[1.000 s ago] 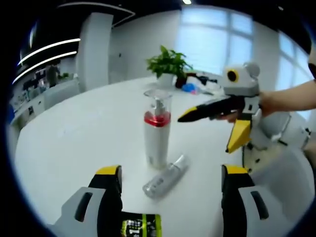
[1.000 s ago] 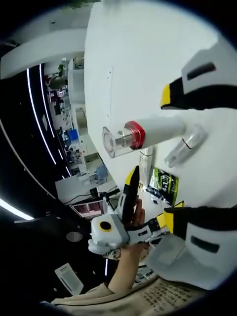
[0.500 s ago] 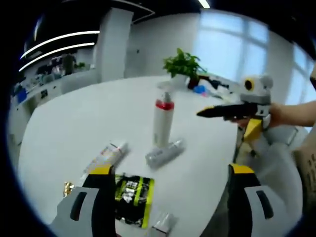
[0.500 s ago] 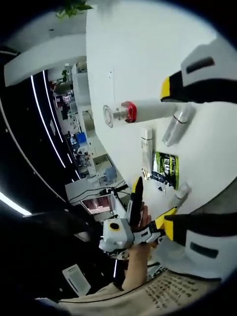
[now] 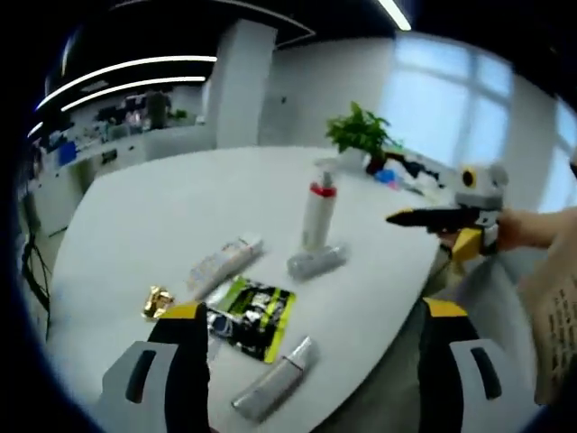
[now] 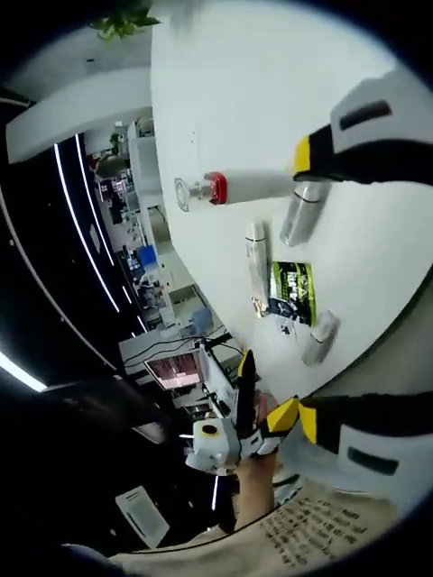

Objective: Arrange the skincare products in the storage area until every visible bottle or jar stands upright without overlapping.

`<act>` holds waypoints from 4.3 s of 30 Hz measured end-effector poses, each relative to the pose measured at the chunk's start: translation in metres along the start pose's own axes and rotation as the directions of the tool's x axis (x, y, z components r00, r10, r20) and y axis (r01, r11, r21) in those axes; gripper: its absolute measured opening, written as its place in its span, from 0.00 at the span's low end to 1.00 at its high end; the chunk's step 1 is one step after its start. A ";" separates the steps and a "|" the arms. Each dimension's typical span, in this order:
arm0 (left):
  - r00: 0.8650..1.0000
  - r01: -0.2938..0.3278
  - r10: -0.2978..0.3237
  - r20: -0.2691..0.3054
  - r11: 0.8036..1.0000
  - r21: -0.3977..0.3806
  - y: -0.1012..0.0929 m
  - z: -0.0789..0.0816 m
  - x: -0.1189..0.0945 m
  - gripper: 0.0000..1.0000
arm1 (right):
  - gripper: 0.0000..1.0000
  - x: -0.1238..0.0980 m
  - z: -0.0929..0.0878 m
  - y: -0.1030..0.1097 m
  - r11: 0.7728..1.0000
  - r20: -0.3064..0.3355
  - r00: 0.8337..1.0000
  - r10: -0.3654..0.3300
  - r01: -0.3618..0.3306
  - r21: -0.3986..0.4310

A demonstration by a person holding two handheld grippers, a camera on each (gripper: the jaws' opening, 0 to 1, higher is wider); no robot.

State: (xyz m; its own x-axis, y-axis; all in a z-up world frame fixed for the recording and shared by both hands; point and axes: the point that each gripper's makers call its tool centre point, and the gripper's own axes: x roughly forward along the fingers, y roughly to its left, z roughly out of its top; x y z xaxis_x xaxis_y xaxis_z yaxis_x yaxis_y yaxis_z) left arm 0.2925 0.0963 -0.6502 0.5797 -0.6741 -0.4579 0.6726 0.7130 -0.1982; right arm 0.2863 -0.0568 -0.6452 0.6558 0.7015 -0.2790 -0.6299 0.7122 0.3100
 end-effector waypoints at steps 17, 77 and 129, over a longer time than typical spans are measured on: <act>0.987 -0.145 0.151 0.054 0.985 -0.093 0.030 -0.013 -0.057 0.97 | 1.00 -0.013 -0.016 0.021 0.999 -0.015 1.000 -0.024 0.025 0.022; 0.989 -0.059 0.075 0.131 0.991 -0.124 0.028 -0.013 -0.064 0.94 | 0.87 0.118 0.072 0.023 0.775 -0.392 0.912 0.120 -0.332 -0.537; 0.994 -0.040 0.057 0.099 0.986 -0.161 0.028 -0.018 -0.061 0.93 | 0.39 0.285 -0.046 -0.022 0.508 -0.803 0.596 0.001 -0.692 -0.513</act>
State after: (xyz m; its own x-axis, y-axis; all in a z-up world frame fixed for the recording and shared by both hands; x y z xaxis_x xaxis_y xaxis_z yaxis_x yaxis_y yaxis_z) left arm 0.2672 0.1611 -0.6433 0.6593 -0.6484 -0.3807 0.5659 0.7613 -0.3166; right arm 0.4677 0.1284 -0.7732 0.0563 0.4412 -0.8956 -0.9873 -0.1090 -0.1158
